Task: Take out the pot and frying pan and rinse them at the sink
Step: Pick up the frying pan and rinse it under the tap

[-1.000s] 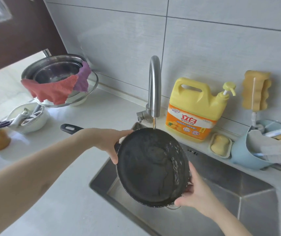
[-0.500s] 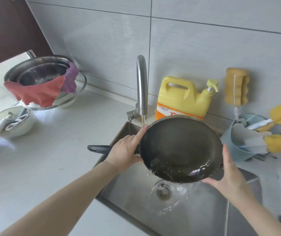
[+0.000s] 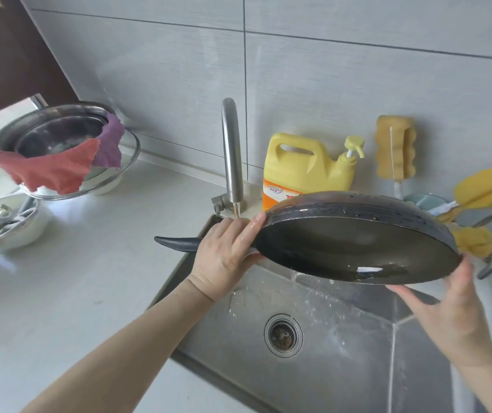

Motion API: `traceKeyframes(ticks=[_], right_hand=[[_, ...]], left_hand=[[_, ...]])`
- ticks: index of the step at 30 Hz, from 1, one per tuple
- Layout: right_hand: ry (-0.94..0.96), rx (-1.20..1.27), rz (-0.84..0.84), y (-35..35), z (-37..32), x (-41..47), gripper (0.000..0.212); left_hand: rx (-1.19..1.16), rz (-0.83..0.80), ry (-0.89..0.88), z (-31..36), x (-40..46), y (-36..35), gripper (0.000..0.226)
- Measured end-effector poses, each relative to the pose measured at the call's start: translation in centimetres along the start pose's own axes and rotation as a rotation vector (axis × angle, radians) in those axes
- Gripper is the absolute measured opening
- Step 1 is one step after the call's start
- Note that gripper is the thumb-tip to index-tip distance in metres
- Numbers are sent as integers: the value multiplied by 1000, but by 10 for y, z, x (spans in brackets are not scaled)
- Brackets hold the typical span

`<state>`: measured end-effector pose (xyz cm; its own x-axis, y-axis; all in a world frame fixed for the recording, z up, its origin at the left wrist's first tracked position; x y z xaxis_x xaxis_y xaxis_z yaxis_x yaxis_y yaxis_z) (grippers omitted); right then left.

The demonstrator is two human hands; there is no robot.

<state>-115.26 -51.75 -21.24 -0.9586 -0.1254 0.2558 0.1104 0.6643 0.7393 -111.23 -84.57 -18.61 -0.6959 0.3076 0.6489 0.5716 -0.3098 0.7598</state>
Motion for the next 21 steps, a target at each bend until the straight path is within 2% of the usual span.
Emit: traceKeyframes(ticks=[2,4,7,9,11,13,15,21], right_hand=[[16,2,-9,0,2,2,99],[49,-13,-33,-2,-1,2,100],[20,-54,-98,-11,-8,0,110],[-20,-68,-205,-21,-13,-2,134],[-70,-47,-334,-33,-17,-5,148],[-102,-17,-477,-49,-16,-7,151],[-130,15,-584,-64,-17,-8,153],[-191,207,-759,-97,-28,-13,149]], left_hand=[[13,3,4,1,2,1,104],[6,-22,28,0,1,-3,110],[-32,-133,88,-8,-3,-14,113],[-129,-284,153,-19,-5,-24,120],[-242,-516,281,-34,-10,-35,129],[-325,-755,388,-49,-20,-48,130],[-383,-925,455,-62,-30,-55,130],[-571,-1191,575,-87,-47,-48,125]])
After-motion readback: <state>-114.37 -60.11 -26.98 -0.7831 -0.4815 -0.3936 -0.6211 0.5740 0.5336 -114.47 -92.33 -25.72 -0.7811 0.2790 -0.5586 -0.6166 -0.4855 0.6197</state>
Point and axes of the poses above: each hand's wrist, its own x-axis towards the middle knuckle, its own y-axis out of the back of the hand, z = x × y, the point moved 8 cm from there along x, towards the middle knuckle, and after that the axes turned 7 degrees about -z, right-handed, at the moved point
